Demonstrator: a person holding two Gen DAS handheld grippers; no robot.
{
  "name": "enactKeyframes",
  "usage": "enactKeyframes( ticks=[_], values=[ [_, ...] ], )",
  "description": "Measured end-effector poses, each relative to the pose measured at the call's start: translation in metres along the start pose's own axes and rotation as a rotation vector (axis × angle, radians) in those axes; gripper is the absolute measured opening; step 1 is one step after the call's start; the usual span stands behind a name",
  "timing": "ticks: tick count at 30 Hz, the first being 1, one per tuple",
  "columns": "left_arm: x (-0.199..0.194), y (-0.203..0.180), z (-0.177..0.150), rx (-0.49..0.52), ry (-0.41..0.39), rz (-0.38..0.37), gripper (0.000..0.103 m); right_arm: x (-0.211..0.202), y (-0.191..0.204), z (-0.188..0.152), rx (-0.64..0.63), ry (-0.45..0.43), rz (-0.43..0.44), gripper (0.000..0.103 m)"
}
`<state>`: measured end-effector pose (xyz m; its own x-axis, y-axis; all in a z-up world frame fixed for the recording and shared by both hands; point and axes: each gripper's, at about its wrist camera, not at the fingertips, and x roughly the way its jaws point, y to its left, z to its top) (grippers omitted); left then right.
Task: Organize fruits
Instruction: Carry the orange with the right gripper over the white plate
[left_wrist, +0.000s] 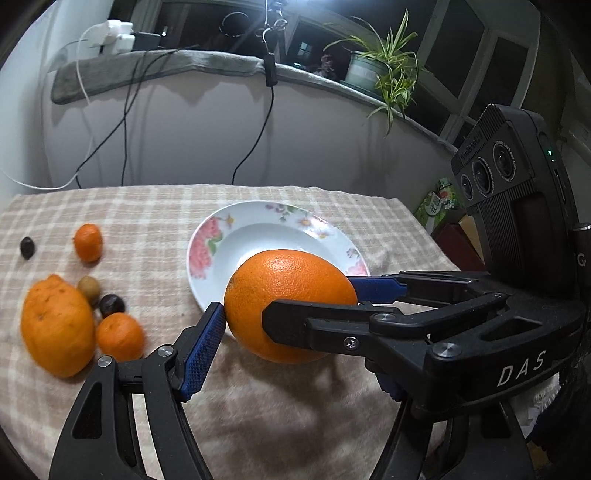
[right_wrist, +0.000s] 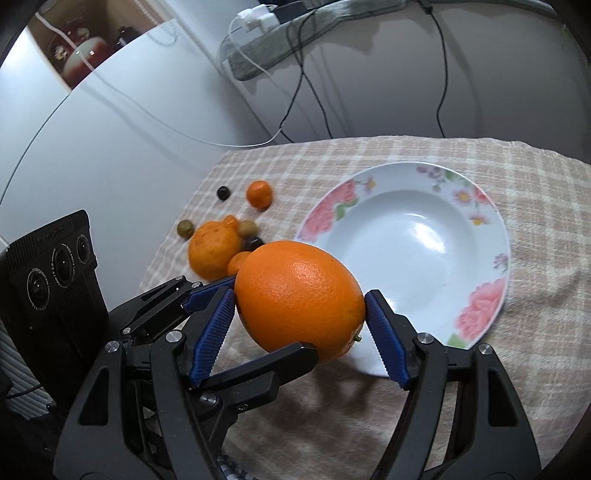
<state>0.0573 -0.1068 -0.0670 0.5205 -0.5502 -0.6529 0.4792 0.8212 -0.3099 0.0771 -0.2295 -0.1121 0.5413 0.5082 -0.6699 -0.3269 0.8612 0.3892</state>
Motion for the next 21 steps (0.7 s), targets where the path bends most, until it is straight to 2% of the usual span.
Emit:
enactKeyframes(
  ticks=[9, 21],
  values=[
    [0.022, -0.005, 0.004, 0.005, 0.034, -0.003, 0.073, 0.003, -0.018, -0.003, 0.026, 0.013, -0.042, 0.075],
    [0.025, -0.006, 0.007, 0.011, 0.03, 0.023, 0.072, 0.001, -0.019, -0.001, 0.023, -0.002, -0.067, 0.075]
  ],
)
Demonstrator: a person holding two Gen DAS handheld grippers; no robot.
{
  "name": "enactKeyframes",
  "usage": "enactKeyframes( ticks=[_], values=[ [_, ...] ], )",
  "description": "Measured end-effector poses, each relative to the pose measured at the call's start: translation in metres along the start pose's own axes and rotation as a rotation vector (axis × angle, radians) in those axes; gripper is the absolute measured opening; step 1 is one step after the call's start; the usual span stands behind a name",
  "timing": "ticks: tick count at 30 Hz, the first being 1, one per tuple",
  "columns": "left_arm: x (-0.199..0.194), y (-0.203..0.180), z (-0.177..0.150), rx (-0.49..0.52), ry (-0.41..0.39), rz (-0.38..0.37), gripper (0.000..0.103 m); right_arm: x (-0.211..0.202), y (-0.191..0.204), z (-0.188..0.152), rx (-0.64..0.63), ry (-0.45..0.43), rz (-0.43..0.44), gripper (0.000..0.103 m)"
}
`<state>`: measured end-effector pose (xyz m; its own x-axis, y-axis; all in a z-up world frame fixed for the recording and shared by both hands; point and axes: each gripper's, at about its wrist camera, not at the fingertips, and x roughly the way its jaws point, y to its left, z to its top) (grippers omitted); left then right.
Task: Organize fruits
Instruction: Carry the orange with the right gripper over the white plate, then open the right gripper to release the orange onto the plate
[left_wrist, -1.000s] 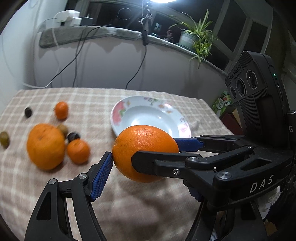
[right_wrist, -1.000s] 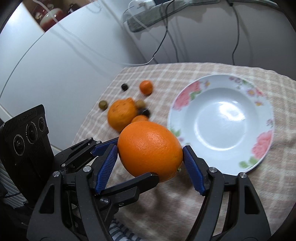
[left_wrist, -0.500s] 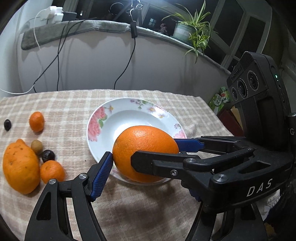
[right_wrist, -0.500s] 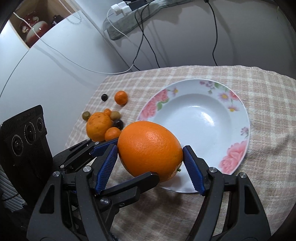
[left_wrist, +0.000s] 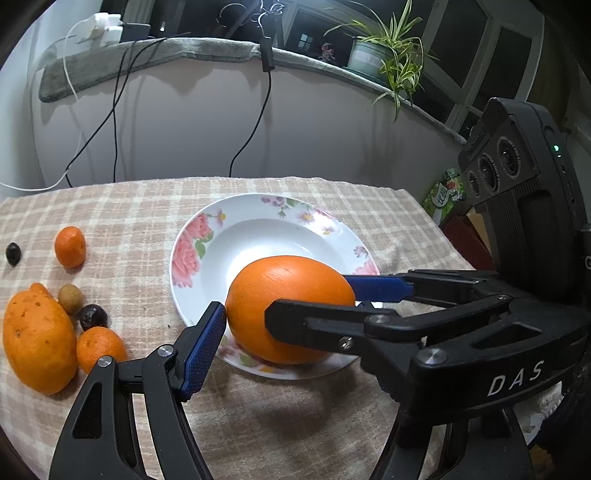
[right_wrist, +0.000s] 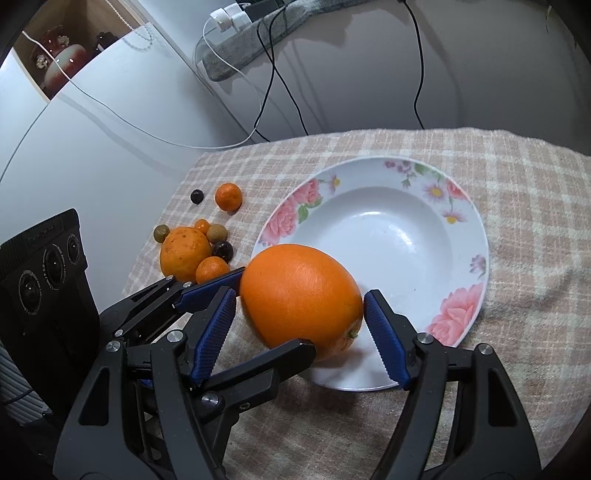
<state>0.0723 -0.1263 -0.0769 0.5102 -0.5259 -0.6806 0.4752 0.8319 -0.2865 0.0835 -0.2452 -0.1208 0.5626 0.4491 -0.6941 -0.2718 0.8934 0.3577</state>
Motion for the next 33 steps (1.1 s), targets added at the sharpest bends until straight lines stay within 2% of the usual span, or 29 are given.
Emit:
enactKeyframes(
  ticks=[9, 24, 33],
  values=[
    [-0.009, 0.007, -0.004, -0.011, -0.009, 0.016, 0.072, -0.018, 0.009, 0.002, -0.043, -0.079, -0.049, 0.077],
    [-0.032, 0.011, -0.013, -0.031, -0.036, 0.051, 0.072, -0.031, 0.02, -0.008, -0.058, -0.125, -0.101, 0.078],
    [-0.057, 0.026, -0.025, -0.067, -0.067, 0.093, 0.073, -0.037, 0.031, -0.016, -0.082, -0.162, -0.127, 0.078]
  ],
)
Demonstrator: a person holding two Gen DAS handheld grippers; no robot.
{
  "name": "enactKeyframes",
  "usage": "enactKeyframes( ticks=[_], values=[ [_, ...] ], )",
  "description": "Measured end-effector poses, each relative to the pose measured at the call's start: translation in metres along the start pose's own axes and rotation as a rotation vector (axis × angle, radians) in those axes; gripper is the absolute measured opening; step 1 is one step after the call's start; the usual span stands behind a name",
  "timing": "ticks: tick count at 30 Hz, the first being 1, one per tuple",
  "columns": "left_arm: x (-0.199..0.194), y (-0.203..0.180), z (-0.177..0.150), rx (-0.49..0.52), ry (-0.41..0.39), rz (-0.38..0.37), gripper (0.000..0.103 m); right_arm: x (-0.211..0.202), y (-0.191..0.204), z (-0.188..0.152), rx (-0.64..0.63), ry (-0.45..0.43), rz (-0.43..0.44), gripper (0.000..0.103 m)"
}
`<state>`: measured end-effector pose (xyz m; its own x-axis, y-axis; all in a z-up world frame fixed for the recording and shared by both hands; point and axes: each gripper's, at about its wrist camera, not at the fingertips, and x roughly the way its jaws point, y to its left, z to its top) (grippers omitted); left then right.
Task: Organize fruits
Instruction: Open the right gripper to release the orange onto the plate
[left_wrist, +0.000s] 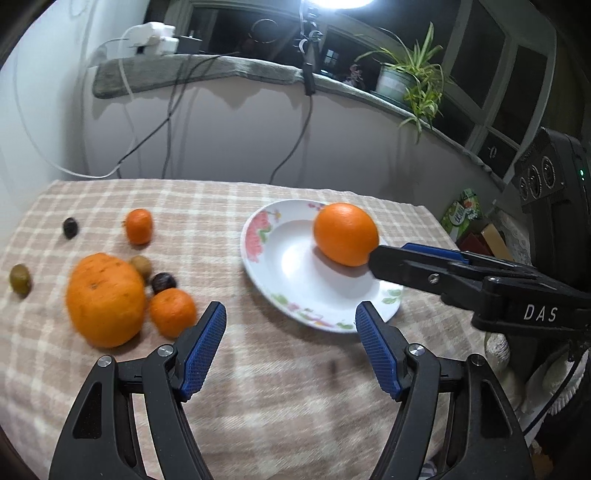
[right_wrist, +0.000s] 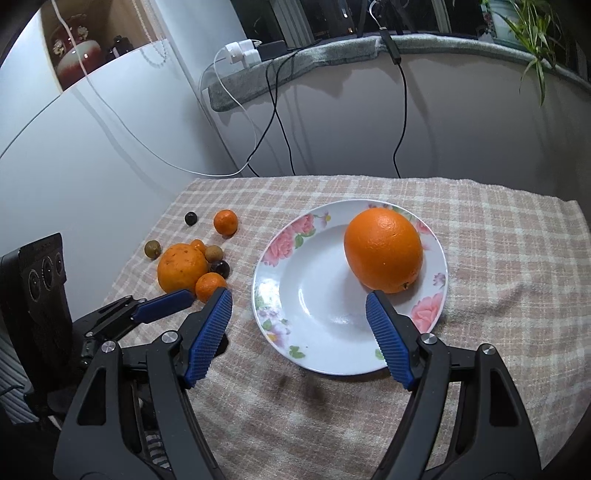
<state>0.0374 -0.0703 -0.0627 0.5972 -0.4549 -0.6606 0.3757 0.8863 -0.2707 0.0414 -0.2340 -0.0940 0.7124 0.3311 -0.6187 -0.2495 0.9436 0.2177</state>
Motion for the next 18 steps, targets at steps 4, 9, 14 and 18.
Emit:
enactKeyframes(
  ticks=[4, 9, 14, 18],
  values=[
    [-0.012, 0.018, -0.006, -0.039, -0.011, 0.033, 0.073, 0.001, 0.011, -0.001, -0.032, -0.01, 0.012, 0.078],
    [-0.026, 0.04, -0.011, -0.076, -0.027, 0.076, 0.073, 0.009, 0.026, 0.001, -0.069, 0.02, 0.039, 0.078],
    [-0.038, 0.071, -0.02, -0.139, -0.038, 0.12, 0.073, 0.023, 0.042, 0.004, -0.104, 0.06, 0.063, 0.078],
    [-0.042, 0.094, -0.025, -0.197, -0.036, 0.142, 0.073, 0.035, 0.055, 0.007, -0.125, 0.083, 0.086, 0.078]
  ],
)
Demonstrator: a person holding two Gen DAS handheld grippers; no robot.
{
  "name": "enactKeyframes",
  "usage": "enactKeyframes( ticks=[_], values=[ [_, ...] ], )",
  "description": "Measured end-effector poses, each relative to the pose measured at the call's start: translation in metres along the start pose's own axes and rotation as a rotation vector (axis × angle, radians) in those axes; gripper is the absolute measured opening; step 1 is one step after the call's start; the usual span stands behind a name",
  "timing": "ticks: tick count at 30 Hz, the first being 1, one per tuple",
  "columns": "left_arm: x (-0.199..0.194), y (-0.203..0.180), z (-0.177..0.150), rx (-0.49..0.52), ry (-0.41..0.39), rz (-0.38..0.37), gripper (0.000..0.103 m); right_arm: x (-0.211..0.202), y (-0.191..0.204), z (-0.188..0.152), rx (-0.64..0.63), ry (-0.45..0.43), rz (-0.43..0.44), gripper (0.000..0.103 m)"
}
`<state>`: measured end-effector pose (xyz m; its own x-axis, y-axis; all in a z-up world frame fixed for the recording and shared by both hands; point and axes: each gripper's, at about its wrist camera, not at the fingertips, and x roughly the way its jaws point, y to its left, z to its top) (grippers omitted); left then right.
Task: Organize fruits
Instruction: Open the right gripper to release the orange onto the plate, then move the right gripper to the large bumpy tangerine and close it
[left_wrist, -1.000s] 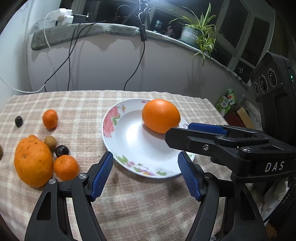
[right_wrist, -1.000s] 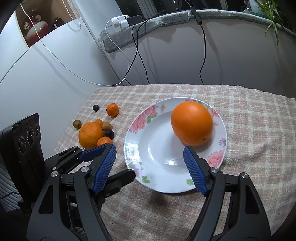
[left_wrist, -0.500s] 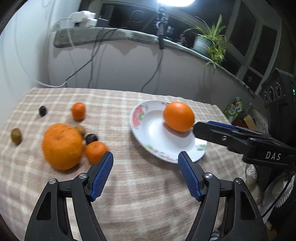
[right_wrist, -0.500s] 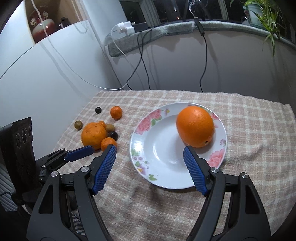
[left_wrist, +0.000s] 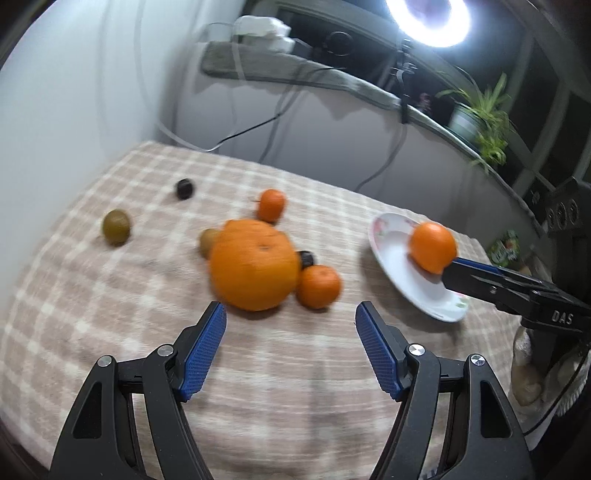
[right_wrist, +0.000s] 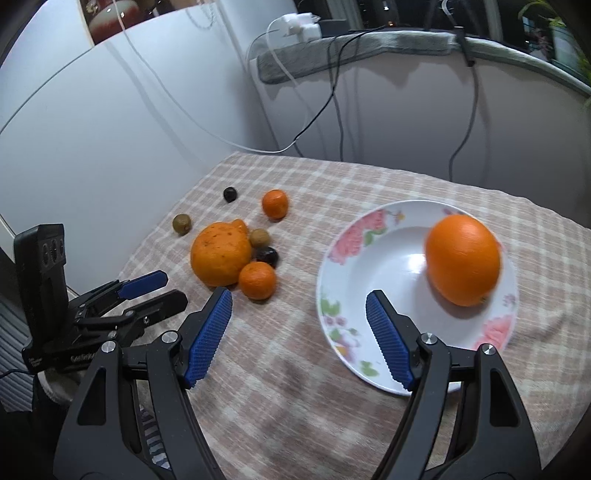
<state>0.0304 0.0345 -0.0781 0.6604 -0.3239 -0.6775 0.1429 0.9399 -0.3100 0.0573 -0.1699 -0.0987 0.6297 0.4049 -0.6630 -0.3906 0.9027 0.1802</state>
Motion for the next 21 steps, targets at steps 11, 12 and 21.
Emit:
enactKeyframes(
  ticks=[11, 12, 21],
  values=[
    [0.016, 0.027, 0.003, -0.05, 0.023, -0.002, 0.073, 0.044, 0.027, 0.017, -0.031, 0.066, 0.063, 0.078],
    [0.017, 0.028, 0.002, -0.052, 0.025, -0.002, 0.073, 0.05, 0.028, 0.019, -0.028, 0.075, 0.072, 0.078],
    [0.031, 0.035, 0.006, -0.073, 0.039, -0.028, 0.073, 0.085, 0.045, 0.03, -0.062, 0.124, 0.116, 0.078]
  ],
)
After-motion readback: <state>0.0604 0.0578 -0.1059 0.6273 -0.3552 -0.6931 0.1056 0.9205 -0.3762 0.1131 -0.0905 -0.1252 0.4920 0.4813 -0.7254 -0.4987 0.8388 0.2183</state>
